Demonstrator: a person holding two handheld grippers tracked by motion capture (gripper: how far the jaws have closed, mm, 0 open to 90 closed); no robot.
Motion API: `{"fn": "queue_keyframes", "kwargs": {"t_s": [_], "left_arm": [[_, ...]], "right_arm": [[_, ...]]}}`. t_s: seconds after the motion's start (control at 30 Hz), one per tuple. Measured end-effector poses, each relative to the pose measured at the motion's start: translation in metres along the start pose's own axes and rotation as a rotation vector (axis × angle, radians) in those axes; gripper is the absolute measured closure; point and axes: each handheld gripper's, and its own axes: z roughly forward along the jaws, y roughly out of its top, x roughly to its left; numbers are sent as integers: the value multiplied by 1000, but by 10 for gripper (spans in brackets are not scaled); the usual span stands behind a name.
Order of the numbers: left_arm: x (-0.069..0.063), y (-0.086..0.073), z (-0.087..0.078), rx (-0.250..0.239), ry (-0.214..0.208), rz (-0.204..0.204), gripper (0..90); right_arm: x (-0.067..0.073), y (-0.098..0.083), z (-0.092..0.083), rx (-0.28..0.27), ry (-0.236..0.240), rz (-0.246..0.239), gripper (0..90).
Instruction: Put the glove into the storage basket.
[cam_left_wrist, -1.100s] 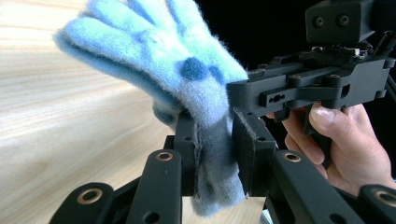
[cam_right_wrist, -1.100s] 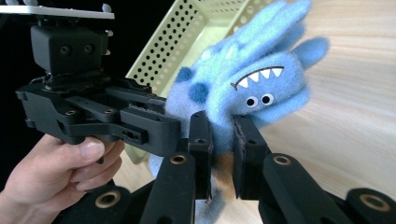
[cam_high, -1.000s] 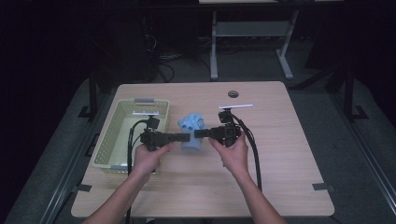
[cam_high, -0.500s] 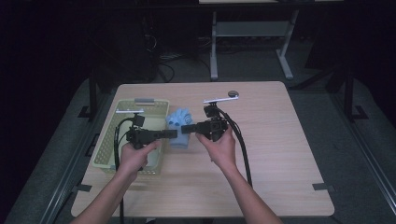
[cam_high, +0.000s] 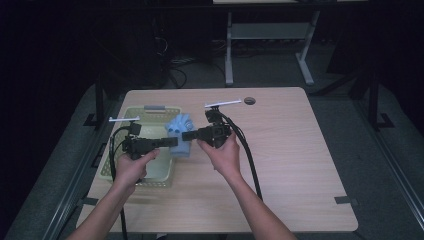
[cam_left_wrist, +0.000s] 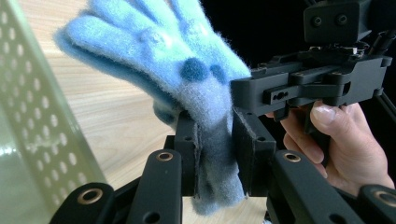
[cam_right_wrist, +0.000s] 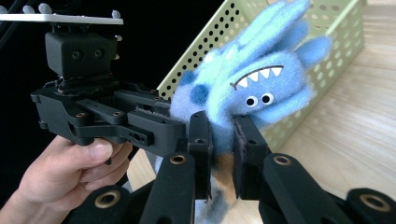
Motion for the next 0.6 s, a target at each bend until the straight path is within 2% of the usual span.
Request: {"fn": "queue_keyframes", "kwargs": {"t_s": [0.17, 0.3, 0.33, 0.6], "left_arm": [[5, 2, -12, -7, 6, -6, 731], [9, 2, -20, -13, 21, 7, 735], [10, 2, -22, -14, 29, -6, 735], [18, 2, -34, -12, 48, -16, 740]], "right_arm": [[5, 5, 10, 3, 14, -5, 796], [9, 8, 20, 11, 18, -11, 796], [10, 9, 23, 14, 18, -14, 796], [13, 12, 40, 24, 32, -6, 796]]}}
